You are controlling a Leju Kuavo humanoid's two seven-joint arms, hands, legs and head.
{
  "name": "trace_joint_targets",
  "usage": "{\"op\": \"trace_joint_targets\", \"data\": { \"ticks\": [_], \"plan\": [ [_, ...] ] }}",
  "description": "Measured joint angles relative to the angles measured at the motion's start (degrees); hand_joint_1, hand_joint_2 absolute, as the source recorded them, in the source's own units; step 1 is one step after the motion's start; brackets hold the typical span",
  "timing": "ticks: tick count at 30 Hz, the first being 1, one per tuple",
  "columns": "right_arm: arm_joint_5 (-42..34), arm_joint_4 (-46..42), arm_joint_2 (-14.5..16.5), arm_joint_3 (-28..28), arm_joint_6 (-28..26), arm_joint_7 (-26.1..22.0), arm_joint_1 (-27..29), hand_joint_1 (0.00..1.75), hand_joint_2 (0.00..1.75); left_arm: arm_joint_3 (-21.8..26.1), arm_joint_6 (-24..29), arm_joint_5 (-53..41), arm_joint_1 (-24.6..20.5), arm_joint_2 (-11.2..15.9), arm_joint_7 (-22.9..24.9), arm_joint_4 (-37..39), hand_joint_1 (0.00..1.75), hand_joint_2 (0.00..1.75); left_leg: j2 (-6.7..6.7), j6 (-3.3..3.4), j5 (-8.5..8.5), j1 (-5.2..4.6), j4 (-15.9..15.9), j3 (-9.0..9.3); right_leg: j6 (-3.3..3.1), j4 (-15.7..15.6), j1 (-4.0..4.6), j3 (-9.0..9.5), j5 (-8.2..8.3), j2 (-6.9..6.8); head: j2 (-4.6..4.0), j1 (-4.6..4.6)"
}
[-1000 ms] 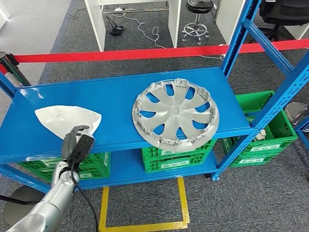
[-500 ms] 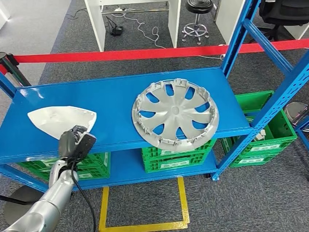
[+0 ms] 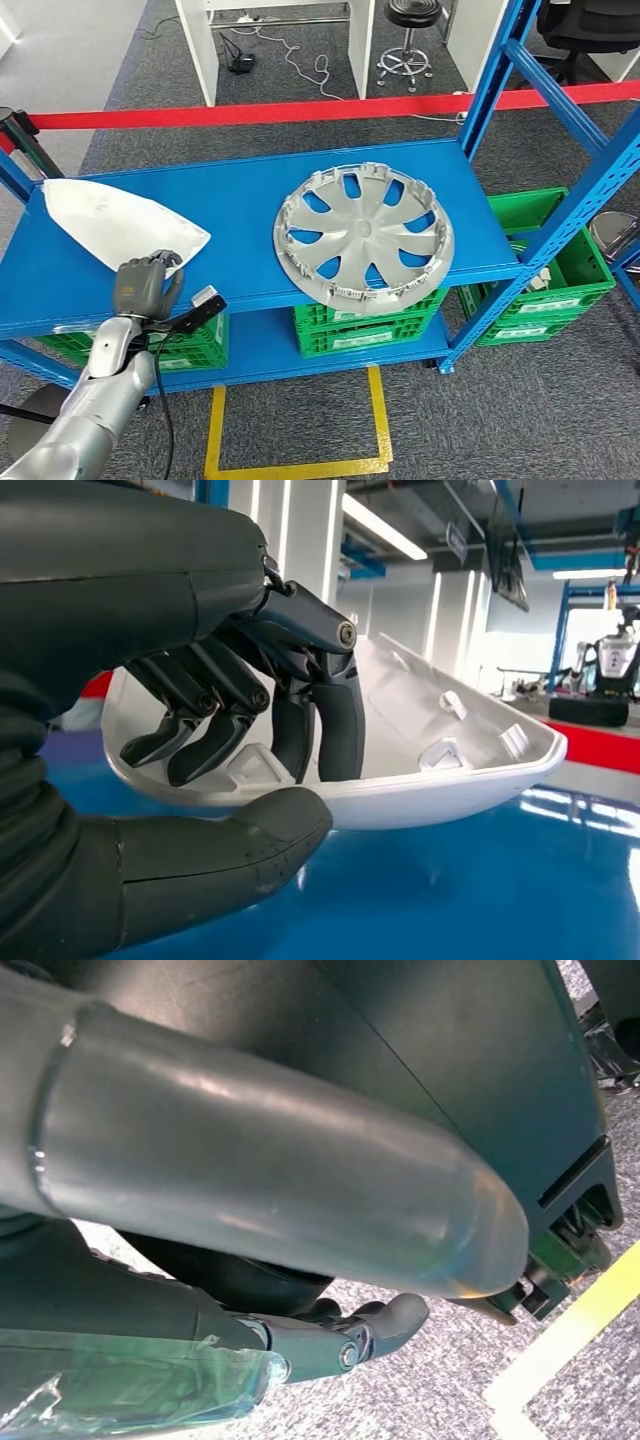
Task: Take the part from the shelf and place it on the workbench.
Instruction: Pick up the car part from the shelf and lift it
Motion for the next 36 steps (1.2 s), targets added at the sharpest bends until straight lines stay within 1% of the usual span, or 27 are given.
{"op": "trace_joint_targets", "data": {
  "ticks": [4, 7, 12, 14, 16, 17, 18, 19, 20, 21, 22, 23, 24, 25, 26, 27, 28, 29, 30, 31, 32, 33, 34, 35, 36],
  "plan": [
    [-0.26, 0.00, 0.00, 0.00, 0.01, -0.05, 0.01, 0.00, 0.00, -0.17, 0.00, -5.23, 0.22, 0.66, 1.80, -3.20, 1.75, 1.75, 0.00, 0.00, 0.00, 0.00, 0.00, 0.00, 0.00, 0.00, 0.00, 0.00, 0.00, 0.00, 0.00, -0.01],
    [-0.56, 0.00, 0.00, -0.01, -0.03, -0.05, 0.01, 0.00, 0.00, -0.96, 0.00, -8.82, 0.77, 0.95, 4.07, -6.94, 1.75, 1.75, 0.00, 0.00, 0.00, 0.00, 0.00, 0.00, 0.00, 0.00, 0.00, -0.01, 0.00, -0.01, 0.00, -0.01],
    [-0.85, 0.00, 0.00, -0.02, -0.13, -0.08, 0.03, 0.00, 0.00, -3.68, -0.08, -10.95, 1.15, 2.09, 7.52, -13.61, 1.75, 1.75, 0.00, 0.04, -0.05, -0.02, 0.08, -0.02, 0.05, -0.09, -0.09, 0.01, 0.06, 0.00, 0.00, -0.01],
    [-0.91, 0.02, 0.03, -0.02, -0.19, -0.11, 0.02, 0.00, 0.00, -5.06, -0.26, -11.34, 1.22, 2.86, 8.71, -16.22, 1.75, 1.75, -0.02, 0.56, 0.11, -0.18, 0.19, -0.14, 0.51, -0.45, -0.35, 0.03, 0.44, 0.05, 0.00, -0.04],
    [-0.95, 0.04, 0.04, -0.02, -0.25, -0.20, -0.02, 0.00, 0.00, -6.27, -0.42, -11.68, 1.21, 3.57, 9.70, -18.54, 1.75, 1.75, 0.12, 1.40, 1.09, -0.02, -0.98, 0.19, 1.13, -0.84, -0.34, -0.13, 0.67, 0.10, 0.00, -0.04],
    [-0.96, 0.04, 0.04, -0.02, -0.28, -0.25, -0.03, 0.00, 0.00, -6.89, -0.50, -11.80, 1.14, 3.85, 10.10, -19.58, 1.75, 1.75, 0.26, 1.66, 1.67, 0.22, -1.82, 0.51, 1.34, -0.20, -0.25, -0.60, 0.16, 0.08, 0.00, 0.05],
    [-0.98, 0.04, 0.04, -0.01, -0.31, -0.29, -0.03, 0.00, 0.00, -7.42, -0.60, -11.88, 1.08, 4.13, 10.47, -20.53, 1.75, 1.75, 0.42, 1.82, 2.14, 0.51, -2.55, 0.83, 1.53, 1.61, -0.21, -1.53, -0.93, 0.04, 0.00, 0.18],
    [-1.02, 0.04, 0.04, -0.01, -0.35, -0.32, -0.03, 0.00, 0.00, -7.92, -0.75, -11.89, 1.07, 4.38, 10.77, -21.34, 1.75, 1.75, 0.58, 1.83, 2.37, 0.71, -2.83, 1.04, 1.74, 4.75, -0.31, -3.09, -2.43, -0.05, 0.00, 0.26],
    [-1.07, 0.04, 0.01, -0.01, -0.40, -0.34, -0.03, 0.00, 0.00, -8.39, -0.90, -11.87, 1.11, 4.60, 11.01, -22.00, 1.75, 1.75, 0.64, 1.86, 2.41, 0.85, -2.89, 1.04, 2.02, 8.65, -0.48, -4.88, -3.96, -0.07, 0.00, 0.31],
    [-1.11, 0.03, -0.04, -0.02, -0.46, -0.36, -0.06, 0.00, 0.00, -8.76, -1.02, -11.78, 1.23, 4.80, 11.20, -22.52, 1.75, 1.75, 0.69, 1.80, 2.37, 1.00, -2.84, 1.05, 2.35, 12.11, -0.69, -6.60, -4.90, -0.09, 0.00, 0.31],
    [-1.16, 0.03, -0.12, -0.02, -0.52, -0.37, -0.08, 0.00, 0.00, -9.11, -1.12, -11.60, 1.40, 4.91, 11.31, -22.93, 1.75, 1.75, 0.71, 1.66, 2.29, 1.22, -2.75, 1.08, 2.71, 14.04, -0.91, -7.67, -4.89, -0.11, 0.00, 0.28],
    [-1.19, 0.02, -0.19, -0.02, -0.56, -0.38, -0.10, 0.00, 0.00, -9.38, -1.15, -11.38, 1.56, 4.97, 11.37, -23.26, 1.75, 1.75, 0.68, 1.37, 2.11, 1.53, -2.53, 1.11, 3.11, 13.69, -1.15, -7.69, -3.73, -0.14, 0.00, 0.30],
    [-1.20, 0.02, -0.24, -0.02, -0.57, -0.40, -0.11, 0.00, 0.00, -9.58, -1.18, -11.12, 1.72, 5.01, 11.40, -23.56, 1.75, 1.75, 0.62, 0.88, 1.78, 1.95, -2.10, 1.13, 3.57, 11.10, -1.46, -6.64, -1.64, -0.22, 0.00, 0.30],
    [-1.20, 0.03, -0.26, -0.02, -0.57, -0.40, -0.12, 0.00, 0.00, -9.75, -1.18, -10.85, 1.83, 5.06, 11.42, -23.80, 1.75, 1.75, 0.54, 0.22, 1.29, 2.35, -1.43, 1.05, 4.18, 7.76, -1.74, -5.13, 0.12, -0.26, 0.00, 0.31],
    [-1.20, 0.07, -0.20, -0.02, -0.55, -0.43, -0.14, 0.00, 0.00, -9.87, -1.17, -10.59, 1.86, 5.16, 11.47, -23.98, 1.75, 1.75, 0.46, -0.52, 0.73, 2.57, -0.50, 0.72, 4.60, 4.76, -1.95, -3.70, 1.25, -0.20, 0.00, 0.55],
    [-1.21, 0.11, -0.16, -0.02, -0.55, -0.42, -0.19, 0.00, 0.00, -9.98, -1.14, -10.32, 1.91, 5.26, 11.53, -24.12, 1.75, 1.75, 0.39, -1.19, 0.33, 2.62, 0.51, 0.11, 4.53, 2.95, -2.09, -2.86, 1.51, -0.05, 0.00, 0.76],
    [-1.21, 0.15, -0.11, -0.02, -0.55, -0.40, -0.19, 0.00, 0.00, -10.08, -1.12, -10.10, 1.99, 5.38, 11.62, -24.22, 1.75, 1.75, 0.36, -1.70, 0.14, 2.51, 1.28, -0.57, 4.18, 2.58, -2.09, -2.83, 1.06, 0.14, 0.00, 0.75],
    [-1.22, 0.18, -0.07, -0.02, -0.57, -0.38, -0.16, 0.00, 0.00, -10.17, -1.09, -9.90, 2.10, 5.45, 11.70, -24.30, 1.75, 1.75, 0.34, -2.05, 0.19, 2.37, 1.77, -1.23, 3.51, 2.82, -2.07, -3.21, 0.81, 0.32, 0.00, 0.69],
    [-1.22, 0.18, -0.09, -0.02, -0.61, -0.33, -0.12, 0.00, 0.00, -10.30, -1.07, -9.71, 2.28, 5.49, 11.76, -24.35, 1.75, 1.75, 0.34, -2.29, 0.31, 2.35, 1.97, -1.75, 2.81, 3.20, -2.07, -3.80, 0.77, 0.42, 0.00, 0.41],
    [-1.20, 0.18, -0.10, -0.02, -0.64, -0.29, -0.08, 0.00, 0.00, -10.44, -1.07, -9.57, 2.43, 5.51, 11.80, -24.36, 1.75, 1.75, 0.37, -2.45, 0.10, 2.40, 2.11, -2.07, 2.30, 3.39, -2.04, -4.31, 0.91, 0.45, 0.00, 0.10],
    [-1.18, 0.18, -0.10, -0.02, -0.67, -0.26, -0.08, 0.00, 0.00, -10.56, -1.07, -9.40, 2.55, 5.51, 11.83, -24.36, 1.75, 1.75, 0.40, -2.54, -0.67, 2.42, 2.87, -2.57, 1.81, 3.46, -2.01, -4.68, 1.10, 0.48, 0.00, -0.02],
    [-1.16, 0.19, -0.11, -0.01, -0.69, -0.23, -0.11, 0.00, 0.00, -10.64, -1.06, -9.19, 2.63, 5.52, 11.85, -24.36, 1.75, 1.75, 0.42, -2.53, -2.15, 2.38, 4.73, -3.47, 1.31, 3.38, -1.96, -4.99, 1.32, 0.47, 0.00, -0.10],
    [-1.15, 0.19, -0.11, -0.01, -0.73, -0.24, -0.12, 0.00, 0.00, -10.69, -1.05, -9.01, 2.68, 5.55, 11.86, -24.36, 1.75, 1.75, 0.44, -2.44, -4.19, 2.24, 7.92, -4.85, 0.86, 3.28, -1.85, -5.27, 1.55, 0.45, 0.00, -0.19],
    [-1.14, 0.19, -0.11, 0.00, -0.77, -0.29, -0.12, 0.00, 0.00, -10.71, -1.04, -8.80, 2.75, 5.56, 11.88, -24.36, 1.75, 1.75, 0.44, -2.30, -6.32, 2.05, 11.89, -6.55, 0.54, 3.21, -1.70, -5.57, 1.80, 0.40, 0.00, -0.23],
    [-1.14, 0.20, -0.11, 0.00, -0.80, -0.38, -0.11, 0.00, 0.00, -10.72, -1.03, -8.58, 2.88, 5.58, 11.88, -24.36, 1.75, 1.75, 0.43, -2.12, -8.01, 1.85, 15.65, -8.13, 0.29, 3.17, -1.53, -5.89, 2.07, 0.34, 0.00, -0.22]
  ]
}}
